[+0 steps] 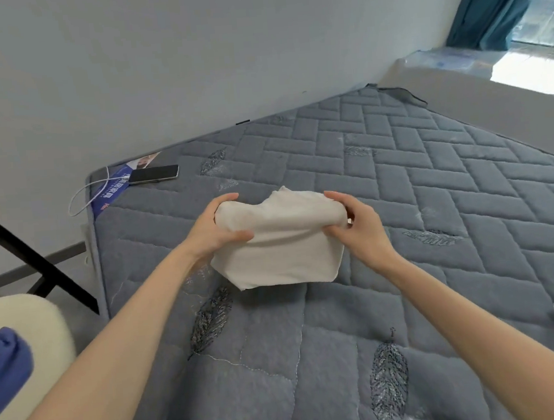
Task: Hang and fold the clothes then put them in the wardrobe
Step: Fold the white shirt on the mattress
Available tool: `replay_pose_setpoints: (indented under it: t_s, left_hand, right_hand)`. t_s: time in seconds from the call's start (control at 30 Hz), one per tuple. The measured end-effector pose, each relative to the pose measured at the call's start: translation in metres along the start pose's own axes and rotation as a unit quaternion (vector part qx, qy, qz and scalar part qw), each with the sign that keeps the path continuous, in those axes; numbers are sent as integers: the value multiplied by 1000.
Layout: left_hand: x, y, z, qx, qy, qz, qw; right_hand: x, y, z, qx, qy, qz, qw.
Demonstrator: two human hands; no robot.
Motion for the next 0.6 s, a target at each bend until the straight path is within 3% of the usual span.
replay_pose_setpoints:
  t_s: [0.17, 0.37, 0.5, 0.6]
  left_hand:
    - [-47, 15, 8, -27, -151, -70, 986]
    - [-95, 43, 17, -167, -288, -149, 931]
    - [-125, 66, 23, -219, -347, -191, 892]
    - [-151, 85, 28, -205, -262, -208, 920]
  right_hand:
    - [37, -4, 25, -36, 111, 99, 988]
    - [77, -1, 47, -71, 180, 182, 964]
    - [104, 2, 65, -109, 143, 186, 966]
    - [120, 7, 79, -97, 22, 145, 984]
Point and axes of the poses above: each hand's wrist, its own y-axis away from the middle knuckle, its own z-axis out of the back of the hand, x = y × z, the point moved 6 cm from there along -y, towards the middle knuckle, and after that the axes turned 2 degrees about y, right-handed, at the moved point
